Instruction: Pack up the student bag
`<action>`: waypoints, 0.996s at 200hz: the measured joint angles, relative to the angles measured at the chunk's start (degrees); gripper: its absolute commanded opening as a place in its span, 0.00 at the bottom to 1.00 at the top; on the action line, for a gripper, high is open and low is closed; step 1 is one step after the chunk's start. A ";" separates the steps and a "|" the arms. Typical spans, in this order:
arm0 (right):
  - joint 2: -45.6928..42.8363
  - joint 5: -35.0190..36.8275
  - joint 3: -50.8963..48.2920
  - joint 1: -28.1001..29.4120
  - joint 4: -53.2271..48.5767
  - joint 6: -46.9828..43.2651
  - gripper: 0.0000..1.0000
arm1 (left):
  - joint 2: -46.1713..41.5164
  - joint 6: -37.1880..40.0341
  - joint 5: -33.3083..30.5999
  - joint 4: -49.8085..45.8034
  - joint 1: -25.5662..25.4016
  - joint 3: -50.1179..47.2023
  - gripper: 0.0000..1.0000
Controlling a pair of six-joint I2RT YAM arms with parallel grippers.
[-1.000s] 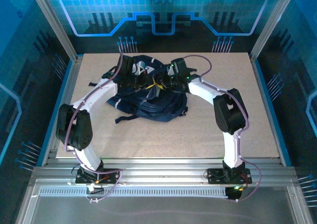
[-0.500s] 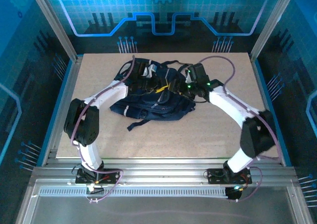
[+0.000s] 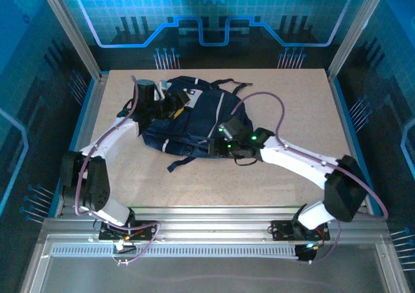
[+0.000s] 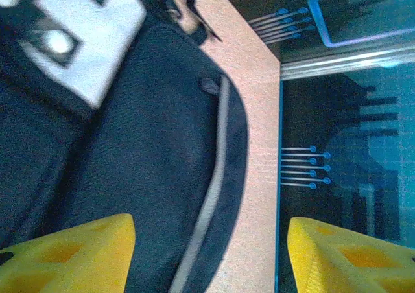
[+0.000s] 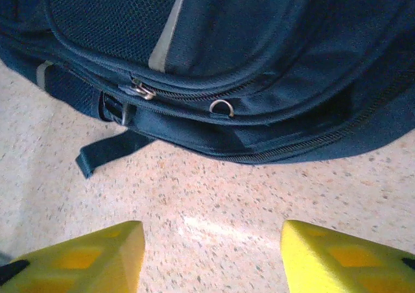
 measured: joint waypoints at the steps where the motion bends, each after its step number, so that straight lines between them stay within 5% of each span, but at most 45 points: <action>1: 0.22 0.17 0.17 0.11 -0.02 0.11 0.55 | -0.04 0.00 -0.04 0.02 0.04 -0.17 0.65; 79: 18.84 14.25 15.67 5.35 -1.25 9.22 0.56 | -3.76 -0.81 -5.81 3.17 0.74 -17.40 0.65; 141: 30.47 26.93 27.32 8.83 -11.93 17.00 0.56 | 0.35 -2.97 -5.66 10.78 0.96 -21.00 0.63; 199: 32.50 31.76 29.38 8.90 -15.91 20.76 0.40 | 1.38 -3.74 -4.57 12.79 1.22 -21.00 0.63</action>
